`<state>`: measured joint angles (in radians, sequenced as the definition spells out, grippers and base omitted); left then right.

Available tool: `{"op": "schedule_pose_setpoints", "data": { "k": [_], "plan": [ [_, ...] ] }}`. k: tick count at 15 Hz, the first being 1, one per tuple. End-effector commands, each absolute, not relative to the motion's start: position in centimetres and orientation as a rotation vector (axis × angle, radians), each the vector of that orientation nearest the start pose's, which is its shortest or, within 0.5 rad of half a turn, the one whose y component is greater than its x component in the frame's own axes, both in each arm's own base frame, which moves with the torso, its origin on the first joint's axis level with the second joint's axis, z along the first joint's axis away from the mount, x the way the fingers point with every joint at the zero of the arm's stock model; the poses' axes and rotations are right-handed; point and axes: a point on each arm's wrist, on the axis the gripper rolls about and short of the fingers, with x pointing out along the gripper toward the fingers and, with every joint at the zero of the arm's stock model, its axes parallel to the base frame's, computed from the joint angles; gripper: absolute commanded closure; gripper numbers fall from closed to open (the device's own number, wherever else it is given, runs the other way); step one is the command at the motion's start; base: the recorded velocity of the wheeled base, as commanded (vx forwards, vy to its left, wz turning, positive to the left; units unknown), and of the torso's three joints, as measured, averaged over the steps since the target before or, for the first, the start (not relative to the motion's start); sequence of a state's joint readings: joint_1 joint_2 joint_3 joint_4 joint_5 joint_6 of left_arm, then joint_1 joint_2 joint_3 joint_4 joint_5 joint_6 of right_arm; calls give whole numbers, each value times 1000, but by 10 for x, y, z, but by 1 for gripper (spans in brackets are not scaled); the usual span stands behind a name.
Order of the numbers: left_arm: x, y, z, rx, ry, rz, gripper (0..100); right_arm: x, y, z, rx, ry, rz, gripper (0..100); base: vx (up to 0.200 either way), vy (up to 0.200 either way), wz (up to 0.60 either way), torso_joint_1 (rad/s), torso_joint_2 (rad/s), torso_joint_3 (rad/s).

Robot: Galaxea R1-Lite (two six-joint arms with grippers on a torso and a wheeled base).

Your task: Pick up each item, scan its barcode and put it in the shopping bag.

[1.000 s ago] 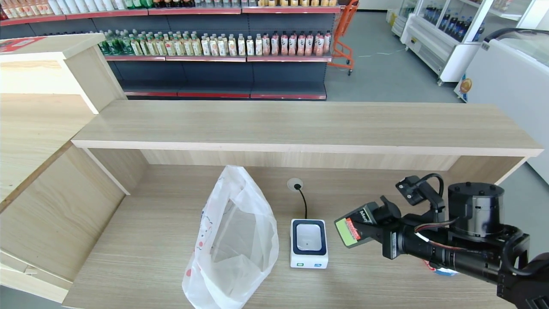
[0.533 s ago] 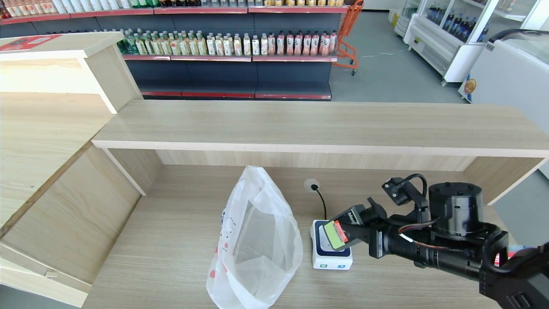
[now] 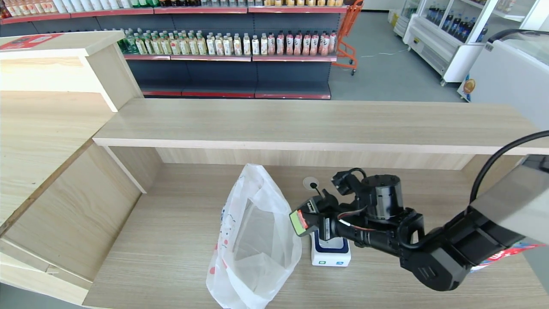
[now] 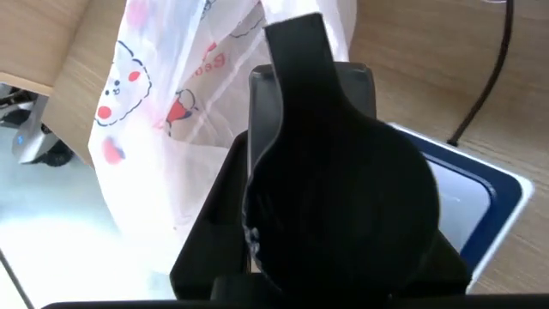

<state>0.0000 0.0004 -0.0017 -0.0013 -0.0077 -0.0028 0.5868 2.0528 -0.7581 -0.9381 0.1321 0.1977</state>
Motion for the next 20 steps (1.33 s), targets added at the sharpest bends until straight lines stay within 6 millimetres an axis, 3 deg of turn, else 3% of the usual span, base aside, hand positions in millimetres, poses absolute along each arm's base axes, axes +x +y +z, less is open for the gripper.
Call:
{"op": "schedule_pose_setpoints", "data": {
  "k": [1, 6, 9, 12, 13, 17, 20],
  "plan": [
    [-23, 0, 76, -3, -3, -8, 0, 307, 232, 52, 61, 450, 718, 100, 0, 0, 0, 0, 0, 0],
    [-23, 0, 76, -3, -3, -8, 0, 321, 255, 23, -2, 459, 745, 100, 0, 0, 0, 0, 0, 0],
    [-23, 0, 76, -3, -3, -8, 0, 323, 261, 7, -146, 427, 791, 100, 0, 0, 0, 0, 0, 0],
    [-23, 0, 76, -3, -3, -8, 0, 329, 272, 6, -173, 389, 812, 100, 0, 0, 0, 0, 0, 0],
    [-23, 0, 76, -3, -3, -8, 0, 330, 274, 8, -174, 378, 819, 0, 0, 0, 0, 0, 0, 0],
    [-23, 0, 76, -3, -3, -8, 0, 330, 276, 30, -37, 375, 829, 0, 0, 0, 0, 0, 0, 0],
    [-23, 0, 76, -3, -3, -8, 0, 323, 260, 60, 168, 487, 756, 0, 0, 0, 0, 0, 0, 0]
  ]
}}
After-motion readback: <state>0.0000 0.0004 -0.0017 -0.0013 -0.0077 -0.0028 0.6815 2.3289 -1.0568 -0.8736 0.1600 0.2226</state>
